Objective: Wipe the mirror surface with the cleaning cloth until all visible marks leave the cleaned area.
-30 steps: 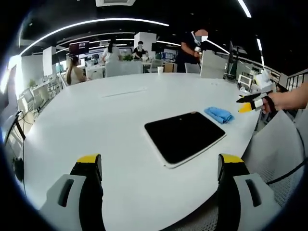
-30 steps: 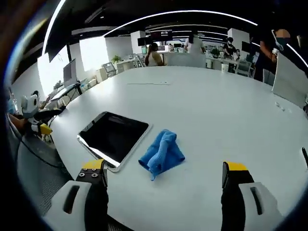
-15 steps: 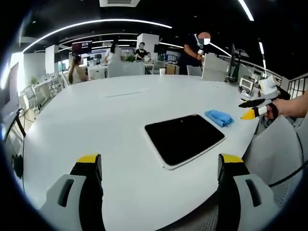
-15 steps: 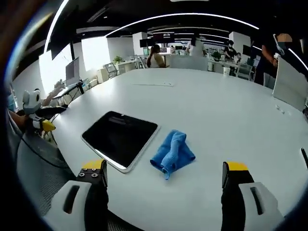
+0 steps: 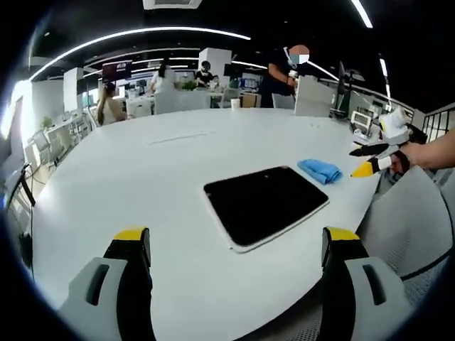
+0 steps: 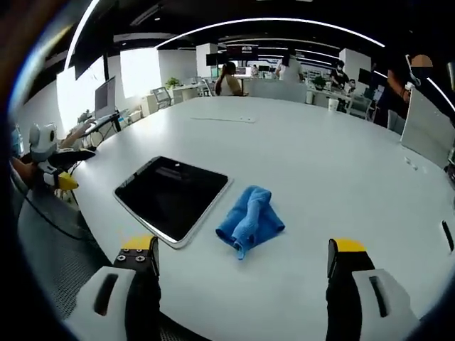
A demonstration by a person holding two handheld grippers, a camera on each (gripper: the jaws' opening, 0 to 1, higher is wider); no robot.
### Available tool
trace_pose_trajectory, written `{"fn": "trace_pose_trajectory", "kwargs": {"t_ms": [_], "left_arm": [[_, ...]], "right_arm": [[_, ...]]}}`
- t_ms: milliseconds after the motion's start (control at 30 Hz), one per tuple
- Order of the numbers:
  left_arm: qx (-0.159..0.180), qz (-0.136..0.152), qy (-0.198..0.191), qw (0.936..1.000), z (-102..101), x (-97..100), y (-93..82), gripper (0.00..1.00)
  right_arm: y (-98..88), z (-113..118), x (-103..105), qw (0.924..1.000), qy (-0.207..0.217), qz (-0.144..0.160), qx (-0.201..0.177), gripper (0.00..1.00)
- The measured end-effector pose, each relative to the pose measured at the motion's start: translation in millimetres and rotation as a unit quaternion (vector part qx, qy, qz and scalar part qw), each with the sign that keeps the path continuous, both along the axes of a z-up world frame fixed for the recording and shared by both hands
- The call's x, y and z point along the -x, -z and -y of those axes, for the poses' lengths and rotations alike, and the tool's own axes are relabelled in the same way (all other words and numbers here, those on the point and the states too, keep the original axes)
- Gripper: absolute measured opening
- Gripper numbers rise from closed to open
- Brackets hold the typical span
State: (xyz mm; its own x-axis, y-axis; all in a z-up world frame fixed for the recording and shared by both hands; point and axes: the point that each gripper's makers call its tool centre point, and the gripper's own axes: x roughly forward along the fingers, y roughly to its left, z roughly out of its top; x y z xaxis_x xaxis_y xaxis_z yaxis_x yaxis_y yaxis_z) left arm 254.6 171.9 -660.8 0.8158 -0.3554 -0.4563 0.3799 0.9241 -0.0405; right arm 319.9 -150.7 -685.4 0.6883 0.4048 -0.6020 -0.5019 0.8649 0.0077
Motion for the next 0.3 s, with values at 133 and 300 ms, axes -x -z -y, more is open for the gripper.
{"fn": "trace_pose_trajectory", "kwargs": {"t_ms": [133,300], "left_arm": [[0.007,-0.004,-0.015,0.9999,-7.2,-1.5,1.4,0.99],[0.002,-0.005,-0.022,0.9997,-10.6,-1.2,2.5,0.99]], "right_arm": [[-1.5,0.0,-2.4,1.0,0.004,0.004,-0.004,0.96],[0.4,-0.1,-2.3,1.0,0.005,0.0,0.003,0.97]]}}
